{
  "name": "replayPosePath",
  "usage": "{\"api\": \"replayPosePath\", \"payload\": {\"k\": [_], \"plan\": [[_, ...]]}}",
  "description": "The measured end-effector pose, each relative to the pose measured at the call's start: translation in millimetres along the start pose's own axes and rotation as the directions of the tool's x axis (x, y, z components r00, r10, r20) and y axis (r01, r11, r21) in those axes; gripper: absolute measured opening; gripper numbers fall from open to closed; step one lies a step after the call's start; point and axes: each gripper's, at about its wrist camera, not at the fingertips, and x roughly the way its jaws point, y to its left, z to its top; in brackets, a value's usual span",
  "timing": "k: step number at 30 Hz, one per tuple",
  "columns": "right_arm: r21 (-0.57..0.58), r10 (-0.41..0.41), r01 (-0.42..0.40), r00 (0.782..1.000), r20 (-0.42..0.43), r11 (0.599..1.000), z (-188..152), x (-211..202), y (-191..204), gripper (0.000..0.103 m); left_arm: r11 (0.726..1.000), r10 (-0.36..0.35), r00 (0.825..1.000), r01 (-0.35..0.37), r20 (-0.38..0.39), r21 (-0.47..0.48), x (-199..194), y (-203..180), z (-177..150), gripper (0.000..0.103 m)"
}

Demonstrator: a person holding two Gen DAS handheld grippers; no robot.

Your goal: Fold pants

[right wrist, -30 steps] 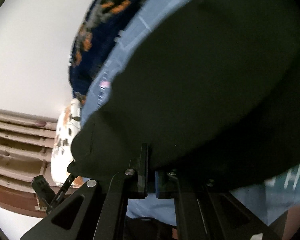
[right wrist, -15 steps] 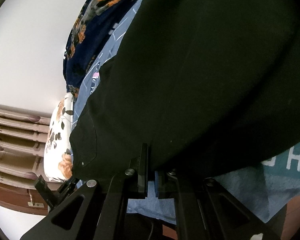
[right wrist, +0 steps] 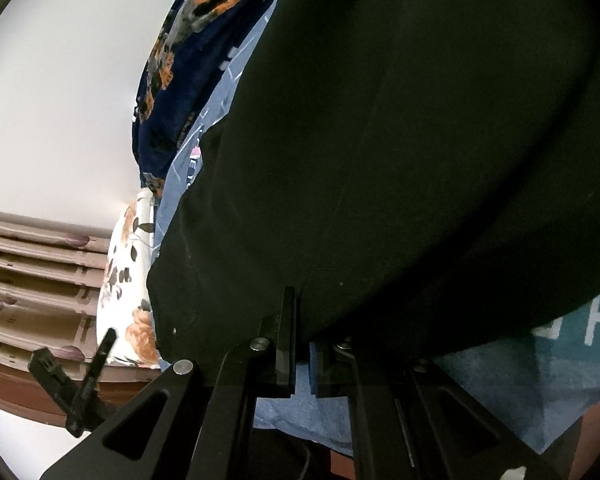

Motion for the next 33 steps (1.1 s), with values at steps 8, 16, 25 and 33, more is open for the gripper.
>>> {"api": "replayPosePath", "payload": {"k": [8,16,25,33], "plan": [[-0.016,0.051,-0.051,0.999,-0.01,0.999,3.7,-4.5,-2.4,0.009,0.998,-0.067,0.983,0.065,-0.172,-0.014,73.8,-18.9,-19.0,0.038],[0.059,0.098,-0.114,0.968,0.23,0.992,73.2,-71.3,-55.4,0.013,0.998,-0.057,0.983,0.055,-0.176,-0.017,73.6,-19.8,-21.6,0.04],[0.275,0.104,-0.281,0.849,0.518,0.919,171.6,-165.8,-181.2,0.013,0.998,-0.065,0.983,0.062,-0.172,-0.024,74.9,-17.8,-23.0,0.041],[0.282,-0.014,-0.16,0.849,0.529,0.946,173.3,-208.2,-184.5,0.004,0.997,-0.073,0.979,0.068,-0.189,-0.032,75.2,-15.2,-19.8,0.042]]}}
